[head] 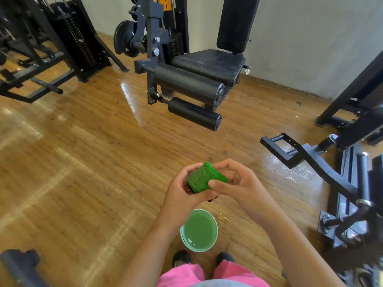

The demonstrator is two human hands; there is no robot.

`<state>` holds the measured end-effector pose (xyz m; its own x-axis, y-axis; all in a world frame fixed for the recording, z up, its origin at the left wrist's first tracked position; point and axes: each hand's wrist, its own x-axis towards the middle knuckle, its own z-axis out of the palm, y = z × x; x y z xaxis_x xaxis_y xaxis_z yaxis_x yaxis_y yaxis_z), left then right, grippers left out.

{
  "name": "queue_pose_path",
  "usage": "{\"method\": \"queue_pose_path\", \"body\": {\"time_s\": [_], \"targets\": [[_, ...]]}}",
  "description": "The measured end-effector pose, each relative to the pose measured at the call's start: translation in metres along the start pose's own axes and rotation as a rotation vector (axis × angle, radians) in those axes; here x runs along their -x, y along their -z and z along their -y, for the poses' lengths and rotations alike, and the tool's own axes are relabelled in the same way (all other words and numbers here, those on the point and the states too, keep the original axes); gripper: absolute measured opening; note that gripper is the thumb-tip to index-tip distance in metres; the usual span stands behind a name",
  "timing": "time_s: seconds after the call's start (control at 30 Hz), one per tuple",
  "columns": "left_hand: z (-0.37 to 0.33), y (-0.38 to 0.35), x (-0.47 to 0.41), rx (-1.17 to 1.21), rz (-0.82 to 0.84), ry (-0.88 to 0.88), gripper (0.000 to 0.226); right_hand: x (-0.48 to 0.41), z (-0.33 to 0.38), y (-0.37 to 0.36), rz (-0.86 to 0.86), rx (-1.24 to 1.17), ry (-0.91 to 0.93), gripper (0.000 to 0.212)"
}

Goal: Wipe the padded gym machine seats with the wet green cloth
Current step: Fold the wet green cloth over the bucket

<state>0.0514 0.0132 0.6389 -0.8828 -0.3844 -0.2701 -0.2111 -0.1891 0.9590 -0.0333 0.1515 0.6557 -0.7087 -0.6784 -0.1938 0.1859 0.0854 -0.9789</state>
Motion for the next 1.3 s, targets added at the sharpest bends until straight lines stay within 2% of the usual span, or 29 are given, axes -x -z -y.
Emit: {"method": "queue_pose_path", "body": {"time_s": [0.1, 0.13, 0.2, 0.33, 0.43, 0.57, 0.7, 0.83, 0.97, 1.13, 1.23, 1.3], "targets": [[0.001, -0.002, -0.003, 0.085, -0.103, 0.063, 0.051, -0.004, 0.002, 0.001, -0.153, 0.409, 0.056, 0.027], [0.0, -0.003, -0.003, 0.125, -0.12, 0.072, 0.048, -0.005, 0.003, 0.001, -0.201, 0.452, 0.079, 0.027], [-0.001, -0.004, -0.006, 0.234, -0.115, 0.083, 0.047, -0.006, 0.003, 0.002, -0.245, 0.372, 0.073, 0.028], [-0.001, -0.013, -0.007, 0.47, -0.041, 0.107, 0.053, -0.005, -0.002, -0.01, -0.151, 0.064, -0.087, 0.056], [0.003, -0.022, -0.005, 0.542, 0.003, 0.107, 0.045, -0.007, -0.007, -0.024, -0.172, -0.144, -0.106, 0.048], [0.004, -0.02, -0.004, 0.296, -0.022, 0.062, 0.034, -0.011, -0.008, -0.021, -0.229, -0.201, -0.098, 0.042], [0.003, -0.019, -0.006, 0.124, -0.13, -0.015, 0.028, -0.011, -0.01, -0.022, -0.25, -0.277, -0.138, 0.031], [0.005, -0.023, -0.004, 0.043, -0.219, -0.068, 0.034, -0.011, -0.004, -0.026, -0.252, -0.448, -0.219, 0.045], [0.019, -0.03, -0.004, -0.141, -0.227, -0.052, 0.033, -0.016, -0.006, -0.032, -0.417, -0.456, -0.259, 0.056], [0.032, -0.026, 0.0, -0.319, -0.141, -0.114, 0.036, -0.019, -0.02, -0.034, -0.568, -0.397, -0.288, 0.054], [0.031, -0.013, 0.005, -0.317, 0.016, -0.105, 0.036, -0.023, -0.025, -0.031, -0.55, -0.389, -0.348, 0.057], [0.029, 0.002, 0.004, -0.431, 0.017, -0.166, 0.033, -0.025, -0.026, -0.027, -0.523, -0.366, -0.363, 0.055]]}}
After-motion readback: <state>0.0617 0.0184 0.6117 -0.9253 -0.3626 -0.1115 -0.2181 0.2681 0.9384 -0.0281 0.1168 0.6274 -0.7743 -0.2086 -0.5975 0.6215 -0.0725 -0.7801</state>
